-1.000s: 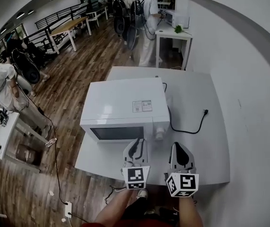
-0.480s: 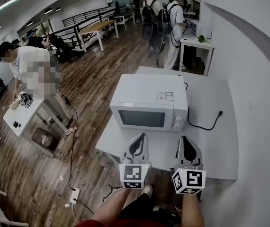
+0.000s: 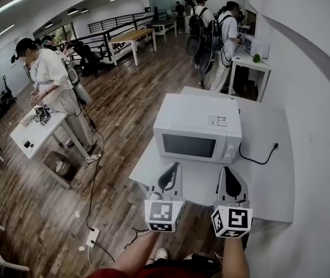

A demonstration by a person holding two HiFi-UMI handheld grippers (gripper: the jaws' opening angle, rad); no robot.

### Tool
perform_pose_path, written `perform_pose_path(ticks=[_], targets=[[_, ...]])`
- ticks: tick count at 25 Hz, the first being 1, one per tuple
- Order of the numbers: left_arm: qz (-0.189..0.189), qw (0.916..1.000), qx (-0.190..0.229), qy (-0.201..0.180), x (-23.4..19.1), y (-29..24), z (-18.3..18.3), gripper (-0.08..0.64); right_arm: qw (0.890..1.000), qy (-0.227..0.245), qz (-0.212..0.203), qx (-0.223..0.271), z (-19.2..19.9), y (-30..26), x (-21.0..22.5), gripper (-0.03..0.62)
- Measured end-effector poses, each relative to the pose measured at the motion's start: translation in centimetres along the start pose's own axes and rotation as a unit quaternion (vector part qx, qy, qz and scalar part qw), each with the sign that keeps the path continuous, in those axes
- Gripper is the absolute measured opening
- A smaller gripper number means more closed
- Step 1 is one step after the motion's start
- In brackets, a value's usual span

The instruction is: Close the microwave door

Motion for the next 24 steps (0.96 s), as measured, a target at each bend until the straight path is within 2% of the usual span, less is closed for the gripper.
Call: perform_pose_path(ticks=[14, 24], targets=[[0.008, 0.9999, 0.008, 0.011, -4.2, 1.5, 0.8, 0.026, 1.0, 0.022, -0.013, -0.005, -0.1, -1.5, -5.1, 0.026], [0.009, 0.9998, 0.013, 0.008, -5.1, 0.8, 0.8, 0.026, 0.999, 0.03, -0.015, -0.003, -0.1, -2.8, -5.8, 0.026]])
Point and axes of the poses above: the fingertips, and each gripper's own axes: y backward along the fingers, x to its right, z out of its underside, the point moved 8 cm from there along y, backward along the fingers, and after that the axes turned 8 degrees about z, right-handed, at the moved point
